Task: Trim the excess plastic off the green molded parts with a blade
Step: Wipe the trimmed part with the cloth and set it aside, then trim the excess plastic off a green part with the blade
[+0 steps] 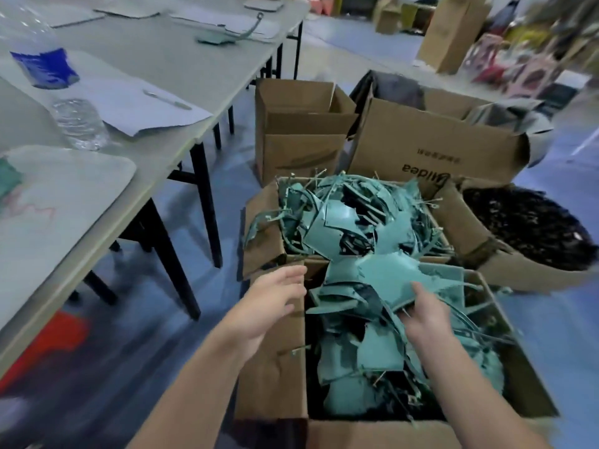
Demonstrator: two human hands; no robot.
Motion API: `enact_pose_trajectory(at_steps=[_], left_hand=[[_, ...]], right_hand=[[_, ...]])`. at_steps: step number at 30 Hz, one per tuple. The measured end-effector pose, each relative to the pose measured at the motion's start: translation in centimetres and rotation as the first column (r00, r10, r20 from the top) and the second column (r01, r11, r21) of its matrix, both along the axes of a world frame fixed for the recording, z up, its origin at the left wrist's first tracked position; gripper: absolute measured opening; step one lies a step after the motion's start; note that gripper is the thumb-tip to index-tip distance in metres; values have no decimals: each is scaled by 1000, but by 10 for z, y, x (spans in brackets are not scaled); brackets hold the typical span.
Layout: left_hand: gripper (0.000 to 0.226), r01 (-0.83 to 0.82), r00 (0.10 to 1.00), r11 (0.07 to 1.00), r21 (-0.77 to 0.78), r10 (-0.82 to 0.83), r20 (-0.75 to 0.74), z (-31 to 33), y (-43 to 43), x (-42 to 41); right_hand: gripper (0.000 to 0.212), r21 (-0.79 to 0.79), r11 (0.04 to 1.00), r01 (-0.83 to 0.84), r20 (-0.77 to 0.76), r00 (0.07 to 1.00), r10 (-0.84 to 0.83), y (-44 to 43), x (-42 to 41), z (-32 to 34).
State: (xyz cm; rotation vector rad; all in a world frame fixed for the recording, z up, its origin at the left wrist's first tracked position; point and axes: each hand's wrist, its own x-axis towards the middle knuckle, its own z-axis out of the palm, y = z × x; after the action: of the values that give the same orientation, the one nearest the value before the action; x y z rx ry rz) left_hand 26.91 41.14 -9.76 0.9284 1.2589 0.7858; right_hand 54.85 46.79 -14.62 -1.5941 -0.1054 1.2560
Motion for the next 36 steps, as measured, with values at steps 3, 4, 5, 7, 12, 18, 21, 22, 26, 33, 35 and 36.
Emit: enact_pose_trajectory(at_steps=[3,4,5,7,12,18,21,22,26,33,35,36], left_hand=[[35,-50,998,998,28,51,-36,-1,-2,-15],[35,-84,996,996,35,86,-38,-4,-3,-22],[36,-123,991,992,42,124,-40,-7,-5,-30],[39,-191,978,979,73,196,-69,-13,-9,-43],[48,-415,894,887,200,439,-89,-2,-24,-77],[21,-497,737,727,473,641,-212,79,-56,-166],[15,-574,573,619,535,771,-277,119,-86,-214],[16,-580,517,597,554,795,-316,130,-99,-231],[18,-548,282,564,618,819,-499,159,-171,-296],[45,-591,-584,70,804,651,-485,127,-333,-394],[33,-606,-684,-41,794,537,-494,112,-376,-414],[31,-606,-701,-85,791,527,-481,105,-394,-424]], right_hand=[[41,-152,983,-99,-50,994,93,-9,-17,-25],[35,-175,975,-135,-50,990,128,-15,-31,-31],[26,-184,968,-170,-52,985,163,-22,-50,-34],[21,-156,960,-231,-113,970,215,-31,-93,-38],[14,26,893,-450,-347,833,430,-41,-215,4],[23,446,599,-666,-250,550,797,-55,-336,110],[26,512,371,-775,-131,356,925,-78,-394,152],[27,515,294,-805,-89,290,953,-89,-414,162],[21,514,-24,-858,120,45,992,-134,-481,183],[25,441,-522,-730,433,-337,836,-236,-605,180],[29,413,-585,-698,557,-315,768,-261,-637,178],[32,386,-610,-691,632,-284,721,-271,-652,177]])
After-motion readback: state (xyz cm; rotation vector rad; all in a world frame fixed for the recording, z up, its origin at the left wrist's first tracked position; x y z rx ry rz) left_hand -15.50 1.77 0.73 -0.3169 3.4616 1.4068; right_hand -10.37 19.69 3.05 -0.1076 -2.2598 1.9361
